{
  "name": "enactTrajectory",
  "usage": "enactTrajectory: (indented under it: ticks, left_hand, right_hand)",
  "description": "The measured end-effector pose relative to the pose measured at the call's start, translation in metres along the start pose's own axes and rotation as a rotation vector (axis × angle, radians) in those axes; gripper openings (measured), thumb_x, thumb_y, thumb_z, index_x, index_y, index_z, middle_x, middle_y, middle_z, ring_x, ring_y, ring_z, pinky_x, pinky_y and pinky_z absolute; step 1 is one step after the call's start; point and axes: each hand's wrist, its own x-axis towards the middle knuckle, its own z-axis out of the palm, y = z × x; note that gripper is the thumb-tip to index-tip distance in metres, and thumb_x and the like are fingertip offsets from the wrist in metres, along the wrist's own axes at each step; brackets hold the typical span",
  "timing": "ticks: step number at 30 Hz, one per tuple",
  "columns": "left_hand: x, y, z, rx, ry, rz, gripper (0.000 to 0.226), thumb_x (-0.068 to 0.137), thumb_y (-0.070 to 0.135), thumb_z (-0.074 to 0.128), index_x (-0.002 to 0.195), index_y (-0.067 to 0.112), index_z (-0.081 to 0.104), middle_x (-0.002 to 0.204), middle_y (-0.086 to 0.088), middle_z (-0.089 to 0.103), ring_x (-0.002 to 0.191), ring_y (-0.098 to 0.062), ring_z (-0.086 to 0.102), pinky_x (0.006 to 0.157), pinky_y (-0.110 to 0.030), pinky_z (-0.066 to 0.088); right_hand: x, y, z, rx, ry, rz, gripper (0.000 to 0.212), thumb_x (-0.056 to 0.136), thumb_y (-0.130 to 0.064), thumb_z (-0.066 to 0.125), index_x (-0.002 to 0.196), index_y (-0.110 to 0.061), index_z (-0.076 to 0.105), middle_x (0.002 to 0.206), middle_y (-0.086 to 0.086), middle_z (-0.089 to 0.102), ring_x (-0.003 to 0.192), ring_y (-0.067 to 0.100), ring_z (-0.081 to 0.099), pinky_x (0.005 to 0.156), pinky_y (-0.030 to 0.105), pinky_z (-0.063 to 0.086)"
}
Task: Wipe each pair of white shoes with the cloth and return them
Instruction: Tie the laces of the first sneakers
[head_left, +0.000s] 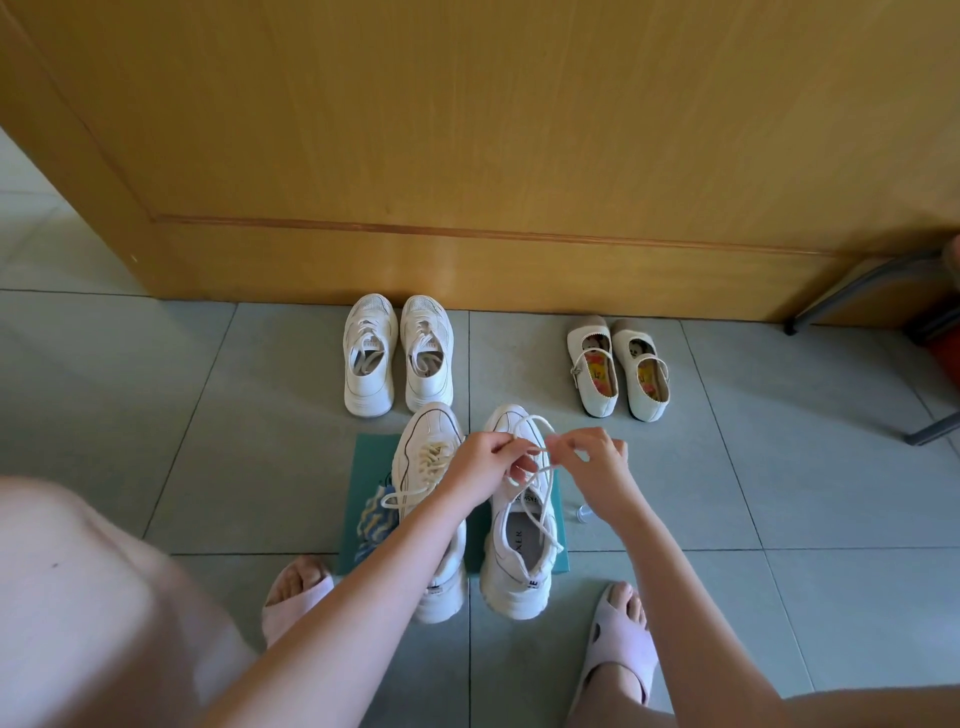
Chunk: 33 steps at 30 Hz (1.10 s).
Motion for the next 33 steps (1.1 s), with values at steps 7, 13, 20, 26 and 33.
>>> enactTrajectory:
  ticks: [7, 13, 20, 26, 33]
  left_hand:
    - [-0.004, 0.002, 0.002, -0.341, 0.057, -0.145, 0.006, 0.083, 0.009, 0.069, 0.084, 0.014, 0.071, 0.071, 0.003, 0.069, 0.069, -0.010, 0.062, 0.072, -0.019, 0.051]
    - [-0.004, -0.002, 0.000, 0.034, 0.156, 0.015, 0.009, 0.080, 0.011, 0.072, 0.087, 0.018, 0.070, 0.079, 0.006, 0.069, 0.074, -0.007, 0.065, 0.066, -0.011, 0.050]
    - [-0.008, -0.001, 0.004, 0.570, 0.198, 0.313, 0.027, 0.078, 0.006, 0.064, 0.101, 0.020, 0.068, 0.094, 0.006, 0.072, 0.085, -0.012, 0.066, 0.075, -0.027, 0.052]
    - [-0.008, -0.005, 0.007, 0.484, 0.247, 0.374, 0.019, 0.077, -0.003, 0.063, 0.089, 0.008, 0.072, 0.093, -0.002, 0.069, 0.085, -0.017, 0.064, 0.075, -0.028, 0.050]
    - [-0.006, -0.006, 0.005, 0.288, 0.258, 0.334, 0.010, 0.076, 0.000, 0.070, 0.083, 0.006, 0.074, 0.090, -0.005, 0.069, 0.083, -0.017, 0.065, 0.078, -0.030, 0.053]
  right_hand:
    - [-0.007, -0.006, -0.006, -0.097, -0.146, -0.001, 0.040, 0.092, -0.040, 0.052, 0.058, -0.021, 0.059, 0.084, -0.005, 0.045, 0.099, 0.014, 0.032, 0.091, 0.029, 0.019]
    - [-0.008, 0.008, 0.002, 0.081, -0.139, 0.137, 0.023, 0.094, -0.022, 0.054, 0.091, -0.006, 0.069, 0.059, -0.001, 0.048, 0.050, 0.011, 0.040, 0.050, 0.021, 0.032]
    - [0.003, 0.001, 0.015, 0.184, -0.024, 0.056, 0.028, 0.091, -0.007, 0.051, 0.110, -0.017, 0.069, 0.065, -0.009, 0.054, 0.049, 0.007, 0.038, 0.048, 0.018, 0.032]
    - [0.010, 0.001, 0.013, 0.246, -0.106, -0.056, 0.029, 0.091, -0.003, 0.053, 0.111, -0.015, 0.070, 0.087, 0.003, 0.064, 0.060, 0.006, 0.049, 0.052, 0.007, 0.040]
    - [0.017, 0.005, 0.005, 0.238, -0.276, -0.038, 0.016, 0.088, -0.007, 0.062, 0.095, -0.018, 0.070, 0.070, -0.005, 0.064, 0.051, 0.005, 0.051, 0.051, 0.014, 0.044]
